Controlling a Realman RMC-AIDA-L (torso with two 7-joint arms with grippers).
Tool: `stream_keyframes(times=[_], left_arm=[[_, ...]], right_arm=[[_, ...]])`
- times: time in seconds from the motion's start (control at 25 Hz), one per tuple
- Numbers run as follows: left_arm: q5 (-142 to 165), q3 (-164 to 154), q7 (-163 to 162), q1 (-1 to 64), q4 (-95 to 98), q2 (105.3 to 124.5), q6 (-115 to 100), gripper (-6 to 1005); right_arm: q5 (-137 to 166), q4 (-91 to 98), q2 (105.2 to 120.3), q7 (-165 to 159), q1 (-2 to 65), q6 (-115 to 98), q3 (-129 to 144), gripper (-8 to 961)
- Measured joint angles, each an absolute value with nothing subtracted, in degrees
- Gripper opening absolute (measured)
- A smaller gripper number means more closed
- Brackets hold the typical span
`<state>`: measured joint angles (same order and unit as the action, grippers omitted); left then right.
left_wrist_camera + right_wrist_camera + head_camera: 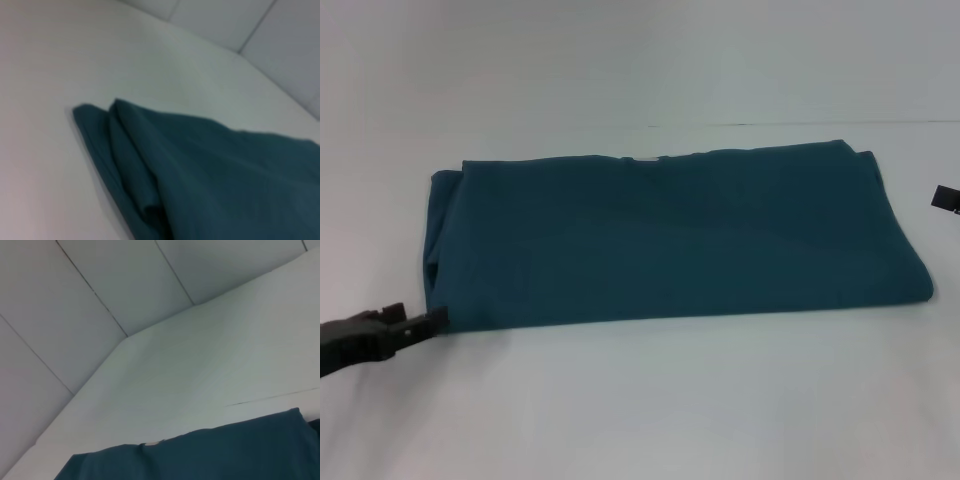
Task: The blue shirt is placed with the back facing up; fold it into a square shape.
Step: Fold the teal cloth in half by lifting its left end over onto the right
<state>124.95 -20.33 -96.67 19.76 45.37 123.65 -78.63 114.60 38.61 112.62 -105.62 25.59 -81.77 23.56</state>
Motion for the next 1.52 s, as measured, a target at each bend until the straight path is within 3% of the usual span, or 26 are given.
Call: stream_keyframes(times=[1.2,1.52], left_arm=[[126.21,-27.07,-96.50,21.59,44.60,123.93,-73.57,841],[128.11,-27.06,-96.55,21.52,44.67,123.90,-73.57,796]], right_arm=[[114.26,38.10,112.84,-105.17,25.58,-80.57,23.11,655],[114.27,38.04,112.96,-105.12,25.53,-80.49,23.11,656]])
